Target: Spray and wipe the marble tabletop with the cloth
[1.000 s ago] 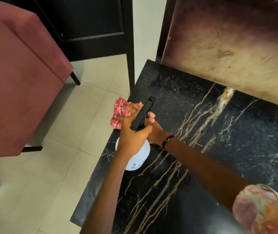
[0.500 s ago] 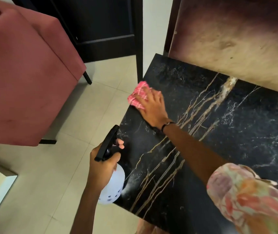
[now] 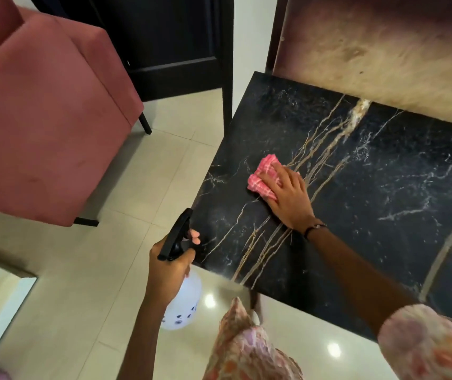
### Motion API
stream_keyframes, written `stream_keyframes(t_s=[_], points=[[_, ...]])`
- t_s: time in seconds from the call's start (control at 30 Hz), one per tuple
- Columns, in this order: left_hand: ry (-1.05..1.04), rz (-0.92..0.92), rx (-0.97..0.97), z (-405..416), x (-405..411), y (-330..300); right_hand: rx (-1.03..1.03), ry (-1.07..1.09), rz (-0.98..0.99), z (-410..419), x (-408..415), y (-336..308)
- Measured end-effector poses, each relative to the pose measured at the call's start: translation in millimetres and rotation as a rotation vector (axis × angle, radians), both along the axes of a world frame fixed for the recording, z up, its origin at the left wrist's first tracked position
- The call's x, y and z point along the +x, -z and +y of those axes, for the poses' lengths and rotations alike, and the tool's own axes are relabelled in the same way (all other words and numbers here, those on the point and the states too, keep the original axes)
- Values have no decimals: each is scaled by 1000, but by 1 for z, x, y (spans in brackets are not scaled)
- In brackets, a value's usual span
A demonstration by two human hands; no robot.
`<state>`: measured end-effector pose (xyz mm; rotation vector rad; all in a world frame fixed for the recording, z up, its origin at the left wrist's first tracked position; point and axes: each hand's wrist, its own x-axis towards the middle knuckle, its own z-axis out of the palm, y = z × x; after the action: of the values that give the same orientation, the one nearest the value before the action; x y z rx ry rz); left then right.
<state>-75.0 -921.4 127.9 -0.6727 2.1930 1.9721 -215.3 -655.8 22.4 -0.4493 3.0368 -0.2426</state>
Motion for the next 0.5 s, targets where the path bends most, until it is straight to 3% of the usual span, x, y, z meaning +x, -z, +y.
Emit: stream_keyframes(t_s=[0.1,0.27,0.5], points=[[14,-6,-41,-10,19,-2,-13,105,-25,-47,0,-3],[53,9,-51,-26,38,1,23,-207,1,-101,64,5],[69,-41,-45,-47,42,10,39,-342,-8,-48,164,-2]])
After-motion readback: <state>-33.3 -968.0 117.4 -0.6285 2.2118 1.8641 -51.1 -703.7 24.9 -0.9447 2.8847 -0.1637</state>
